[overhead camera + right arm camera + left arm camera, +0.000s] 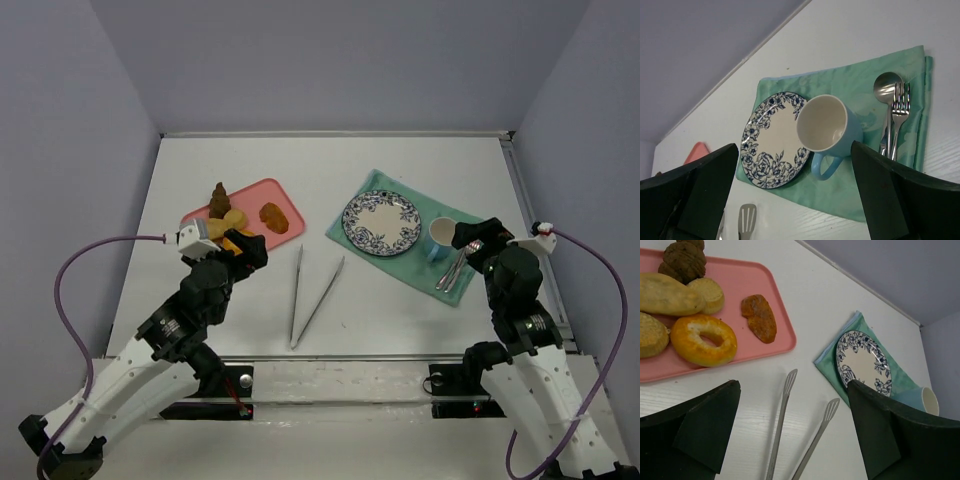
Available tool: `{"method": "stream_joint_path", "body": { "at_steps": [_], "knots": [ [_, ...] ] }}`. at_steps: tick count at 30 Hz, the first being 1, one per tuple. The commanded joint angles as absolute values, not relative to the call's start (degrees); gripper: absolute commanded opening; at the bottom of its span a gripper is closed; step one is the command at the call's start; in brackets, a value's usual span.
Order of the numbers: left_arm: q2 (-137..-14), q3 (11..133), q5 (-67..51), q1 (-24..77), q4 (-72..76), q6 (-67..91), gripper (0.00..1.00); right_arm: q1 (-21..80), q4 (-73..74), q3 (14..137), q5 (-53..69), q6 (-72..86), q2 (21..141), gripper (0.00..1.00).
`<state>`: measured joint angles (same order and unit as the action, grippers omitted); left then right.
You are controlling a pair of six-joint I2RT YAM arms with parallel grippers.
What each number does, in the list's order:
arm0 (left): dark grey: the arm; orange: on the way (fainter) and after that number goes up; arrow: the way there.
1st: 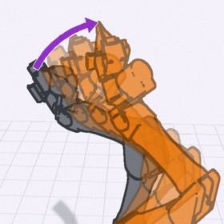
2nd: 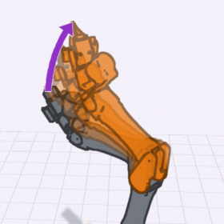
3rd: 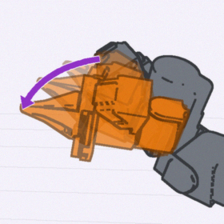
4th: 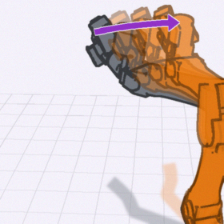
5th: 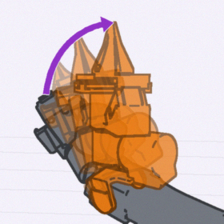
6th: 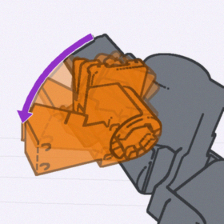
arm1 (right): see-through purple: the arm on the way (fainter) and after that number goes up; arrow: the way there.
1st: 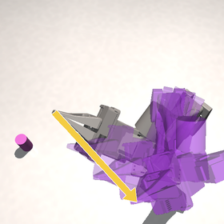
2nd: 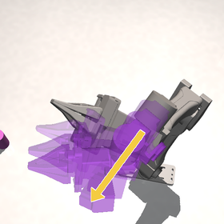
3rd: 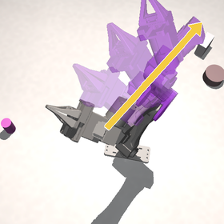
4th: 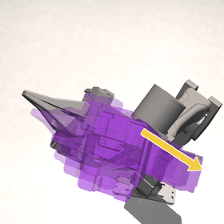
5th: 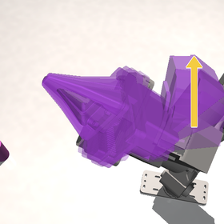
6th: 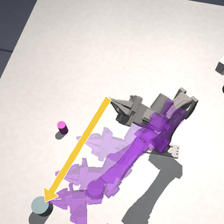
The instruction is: Place the bread
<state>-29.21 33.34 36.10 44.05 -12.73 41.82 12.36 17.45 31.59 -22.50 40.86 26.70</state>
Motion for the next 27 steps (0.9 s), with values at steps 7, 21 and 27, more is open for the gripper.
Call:
{"method": "stream_joint_path", "body": {
  "at_steps": [7, 21, 27],
  "knots": [
    [-34.4, 33.5, 28.8, 44.3, -9.7, 38.8, 0.99, 12.3, 15.2, 34.5, -9.4, 31.2, 29.2, 1.0],
    [-52.4, 27.9, 9.2, 46.5, -2.9, 35.0, 0.99, 12.3, 12.7, 36.4, -0.4, 26.3, 40.1, 1.0],
    [-57.4, 28.0, 8.4, 52.5, -6.0, 36.3, 0.99, 12.3, 11.6, 35.5, 1.1, 26.3, 38.4, 1.0]
  ]
}}
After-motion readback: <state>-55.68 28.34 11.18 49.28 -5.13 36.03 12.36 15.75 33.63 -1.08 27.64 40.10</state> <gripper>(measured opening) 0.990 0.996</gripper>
